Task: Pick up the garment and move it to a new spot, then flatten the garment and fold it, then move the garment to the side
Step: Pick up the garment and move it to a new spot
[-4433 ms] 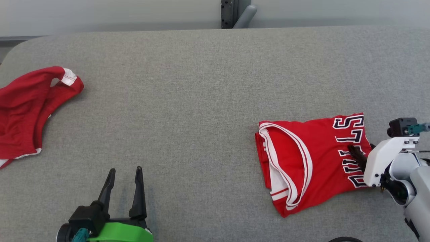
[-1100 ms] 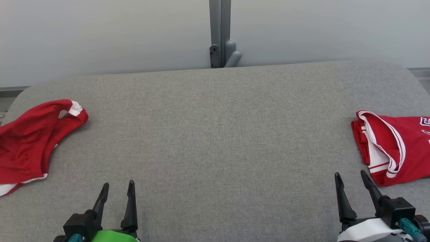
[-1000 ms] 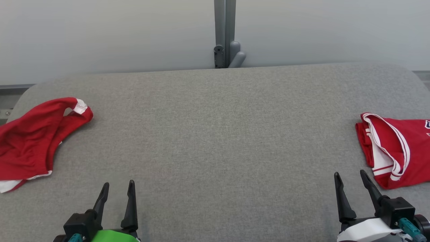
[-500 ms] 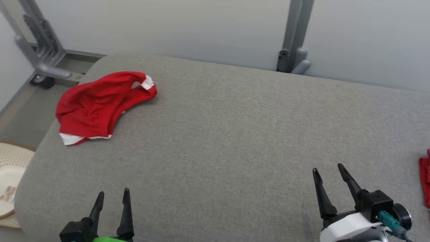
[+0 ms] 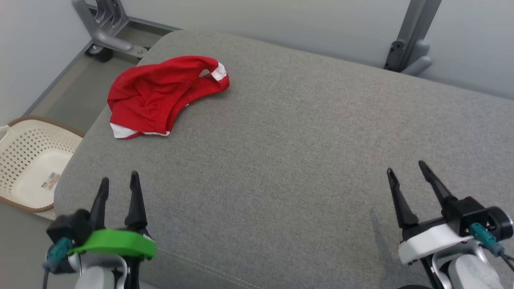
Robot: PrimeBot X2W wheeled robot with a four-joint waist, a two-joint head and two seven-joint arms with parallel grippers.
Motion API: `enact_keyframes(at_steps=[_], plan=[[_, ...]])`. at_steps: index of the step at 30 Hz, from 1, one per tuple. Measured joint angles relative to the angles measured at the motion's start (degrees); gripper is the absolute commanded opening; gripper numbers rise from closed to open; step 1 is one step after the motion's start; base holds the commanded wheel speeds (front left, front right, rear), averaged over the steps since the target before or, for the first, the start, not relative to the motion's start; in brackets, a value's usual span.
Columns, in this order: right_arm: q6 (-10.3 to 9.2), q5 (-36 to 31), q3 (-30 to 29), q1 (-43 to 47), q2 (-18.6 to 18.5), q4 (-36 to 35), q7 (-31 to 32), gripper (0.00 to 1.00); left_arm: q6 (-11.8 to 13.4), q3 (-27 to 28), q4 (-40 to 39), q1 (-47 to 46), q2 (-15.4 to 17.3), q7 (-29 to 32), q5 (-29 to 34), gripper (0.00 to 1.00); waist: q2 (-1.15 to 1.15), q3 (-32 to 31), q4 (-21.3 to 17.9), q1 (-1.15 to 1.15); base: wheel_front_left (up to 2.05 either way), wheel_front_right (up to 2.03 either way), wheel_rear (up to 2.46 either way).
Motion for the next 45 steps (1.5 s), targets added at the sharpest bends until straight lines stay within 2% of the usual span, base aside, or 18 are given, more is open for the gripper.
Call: enact_keyframes(at_steps=[6,14,23,26,30,31,32,33,37,40,44,45], plan=[[0.00,-0.78,-2.90,-5.69,-4.82,-2.40,0.00,1.00,-0.77,0.77,8.25,-14.19,1.54,0.00,-2.92,1.00,0.00,6.38,0.57,0.00,0.00,0.00,0.00],[0.00,-1.25,-6.19,-9.52,-9.03,-4.67,0.00,1.00,-0.97,-4.81,26.52,-33.34,7.31,1.86,-9.54,1.00,0.00,19.41,-1.49,0.01,0.00,0.00,0.00],[0.00,-1.22,-5.69,-8.84,-9.82,-8.68,-0.19,1.00,-1.05,-5.13,41.32,-42.78,9.98,2.37,-15.72,1.00,0.00,28.05,-6.30,0.01,0.00,0.00,0.00],[0.00,-1.19,-5.71,-7.91,-10.42,-9.78,-0.21,1.00,-1.05,-4.49,43.97,-43.92,10.24,2.98,-19.03,1.00,0.00,29.17,-8.17,0.01,0.00,0.00,0.00],[0.00,-1.05,-5.84,-7.03,-10.72,-10.66,-0.14,1.00,-1.05,-4.75,46.11,-44.35,11.82,2.46,-20.47,1.00,0.00,29.81,-10.00,0.01,0.00,0.00,0.00],[0.00,-1.03,-6.01,-6.69,-10.71,-10.77,-0.09,1.00,-1.05,-5.12,46.44,-44.43,12.06,2.29,-20.81,0.95,0.00,29.82,-10.28,0.01,0.00,0.00,0.00],[0.00,-0.96,-6.21,-6.47,-10.68,-10.76,-0.08,1.00,-1.04,-5.81,46.57,-44.43,12.33,2.12,-20.84,0.35,0.00,29.71,-10.42,0.01,0.00,0.00,0.00],[0.00,-0.96,-6.27,-6.31,-10.59,-10.63,-0.04,1.00,-1.04,-6.21,46.56,-44.40,12.35,2.10,-21.23,0.00,0.00,29.53,-10.50,0.01,0.00,0.00,0.00],[-0.01,-0.60,-5.80,-5.65,-9.11,-9.29,0.00,1.00,-1.02,-8.95,43.21,-43.04,12.65,0.97,-21.99,0.00,0.00,28.04,-10.52,0.01,0.00,0.00,0.00],[-0.04,-0.15,-5.05,-5.51,-7.39,-7.70,0.00,1.00,-1.03,-12.67,37.93,-41.63,12.55,0.37,-21.98,0.00,0.00,26.35,-10.24,0.01,0.00,0.00,0.00],[-0.04,0.20,-3.48,-5.70,-4.45,-5.83,0.00,1.00,-1.04,-17.62,29.75,-38.99,14.22,0.25,-21.72,0.00,0.00,23.56,-9.96,0.01,0.00,0.00,0.00],[-0.04,0.20,-3.48,-5.70,-4.45,-5.83,0.00,1.00,-1.04,-17.62,29.75,-38.99,14.22,0.25,-21.72,0.00,0.00,23.56,-9.96,0.01,0.00,0.00,0.00]])
